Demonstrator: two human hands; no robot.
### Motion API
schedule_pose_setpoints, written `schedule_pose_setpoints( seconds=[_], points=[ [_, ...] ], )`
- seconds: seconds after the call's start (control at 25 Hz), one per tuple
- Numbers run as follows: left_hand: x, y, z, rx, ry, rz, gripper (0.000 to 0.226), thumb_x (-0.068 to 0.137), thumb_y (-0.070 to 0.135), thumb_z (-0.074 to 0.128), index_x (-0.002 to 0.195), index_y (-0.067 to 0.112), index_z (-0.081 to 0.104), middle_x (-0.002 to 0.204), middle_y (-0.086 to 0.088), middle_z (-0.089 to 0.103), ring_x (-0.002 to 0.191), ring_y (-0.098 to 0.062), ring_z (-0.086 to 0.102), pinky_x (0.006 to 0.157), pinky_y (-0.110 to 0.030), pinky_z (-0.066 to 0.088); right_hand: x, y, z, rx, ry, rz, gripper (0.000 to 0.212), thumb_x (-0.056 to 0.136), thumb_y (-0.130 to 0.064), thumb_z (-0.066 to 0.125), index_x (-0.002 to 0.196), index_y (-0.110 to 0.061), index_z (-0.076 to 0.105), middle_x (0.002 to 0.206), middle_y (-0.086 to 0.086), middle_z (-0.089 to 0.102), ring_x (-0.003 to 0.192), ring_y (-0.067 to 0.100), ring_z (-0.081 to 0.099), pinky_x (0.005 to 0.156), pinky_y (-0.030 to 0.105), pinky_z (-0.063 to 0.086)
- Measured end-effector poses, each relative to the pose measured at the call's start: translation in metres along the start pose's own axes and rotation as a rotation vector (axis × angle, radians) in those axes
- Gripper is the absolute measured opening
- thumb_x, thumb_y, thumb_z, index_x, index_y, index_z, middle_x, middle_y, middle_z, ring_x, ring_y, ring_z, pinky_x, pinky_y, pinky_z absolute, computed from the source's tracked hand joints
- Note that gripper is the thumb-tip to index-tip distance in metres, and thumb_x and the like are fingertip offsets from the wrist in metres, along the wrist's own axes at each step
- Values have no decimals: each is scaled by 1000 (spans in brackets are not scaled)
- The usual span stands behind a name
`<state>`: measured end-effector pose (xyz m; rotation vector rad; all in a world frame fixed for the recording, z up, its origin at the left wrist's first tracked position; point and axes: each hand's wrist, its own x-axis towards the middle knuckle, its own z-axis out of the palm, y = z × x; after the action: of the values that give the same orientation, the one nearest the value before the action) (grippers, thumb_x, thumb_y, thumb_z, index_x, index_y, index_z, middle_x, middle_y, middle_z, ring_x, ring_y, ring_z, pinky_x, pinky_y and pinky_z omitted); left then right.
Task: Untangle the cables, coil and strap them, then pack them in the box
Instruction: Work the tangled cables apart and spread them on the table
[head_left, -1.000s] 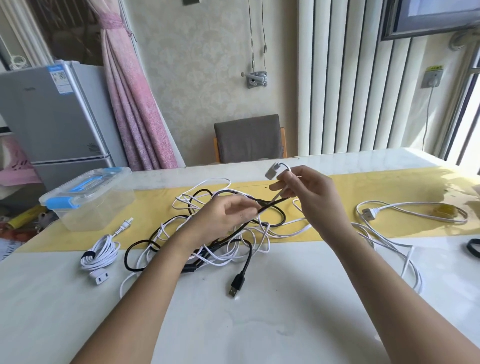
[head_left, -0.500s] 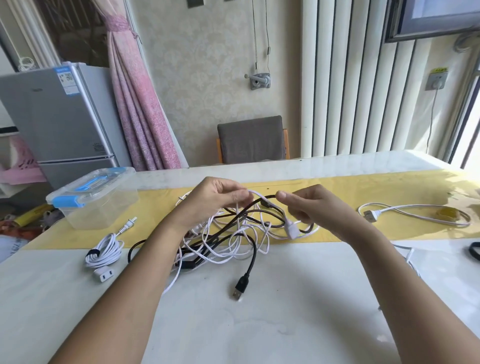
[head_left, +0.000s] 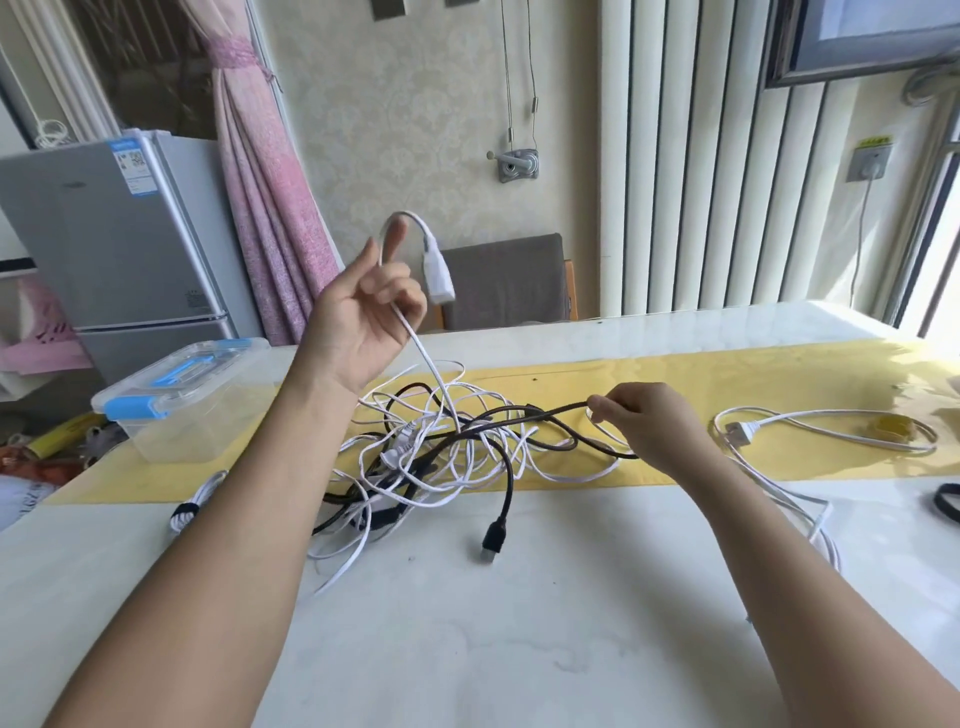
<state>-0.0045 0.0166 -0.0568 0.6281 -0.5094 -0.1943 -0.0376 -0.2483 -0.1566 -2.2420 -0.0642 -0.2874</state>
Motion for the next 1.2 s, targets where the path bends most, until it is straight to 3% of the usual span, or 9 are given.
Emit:
schedule_pose_setpoints(
  seconds=[0.12,0.28,0.36,0.44,0.56,0.76,0.92,1.08,1.2],
  points=[
    [25,18,-1,156,258,82,25,97,10,39,89,16,62,48,9,43,39,-1,36,43,-9,33,1,0,3,-128,151,-44,25,93,-31,58,88,-11,72,68,-3,49,69,15,45,57,29,25],
    [34,13,-38,946,597,114,31,99,-4,32,90,11,58,79,-3,61,44,0,42,39,-10,28,3,2,-3,-323,263,-17,30,88,-41,62,86,-13,72,69,4,58,70,24,51,52,29,28],
    [27,7,-66,1318,729,74,32,95,-8,33,107,2,61,102,-12,63,70,-15,63,56,-16,43,4,2,0,-212,278,-49,24,91,-32,60,92,-11,72,70,6,66,72,25,57,53,27,35],
    [18,4,-83,1697,763,-127,39,92,-6,36,125,0,56,126,-18,58,112,-32,58,86,-28,44,6,4,7,9,202,-110,25,93,-15,56,116,-14,66,96,6,73,96,22,64,73,27,44],
    [0,-11,-70,2121,670,-531,39,94,5,42,132,-2,51,138,-20,49,126,-32,48,99,-32,38,6,12,19,28,-42,-179,52,95,-3,46,143,-21,39,129,2,61,125,19,52,99,30,40],
    [-31,-71,-3,2092,158,-149,60,87,46,63,136,16,47,142,-2,48,131,-18,42,104,-27,30,16,25,11,82,132,-10,21,92,-4,51,112,-7,50,98,3,63,97,27,57,69,28,37],
    [-49,-127,-3,2107,-394,-468,63,80,41,72,137,33,47,144,7,40,134,-14,33,109,-30,27,12,43,-8,-315,-236,107,36,83,-10,63,118,-13,52,117,4,55,100,20,51,74,26,37],
    [-41,-126,-41,2127,-176,-488,60,85,30,65,142,27,45,155,-2,29,141,-20,27,111,-28,26,10,50,-22,-507,-351,155,25,73,-31,77,94,-27,64,88,-11,60,86,13,55,88,35,40],
    [-32,-114,-55,2124,15,-487,86,80,32,73,150,14,27,152,-8,32,137,-20,34,107,-26,29,9,47,-25,-398,-338,88,7,83,-27,68,82,-21,71,70,-7,58,66,12,50,63,25,39]
  ],
)
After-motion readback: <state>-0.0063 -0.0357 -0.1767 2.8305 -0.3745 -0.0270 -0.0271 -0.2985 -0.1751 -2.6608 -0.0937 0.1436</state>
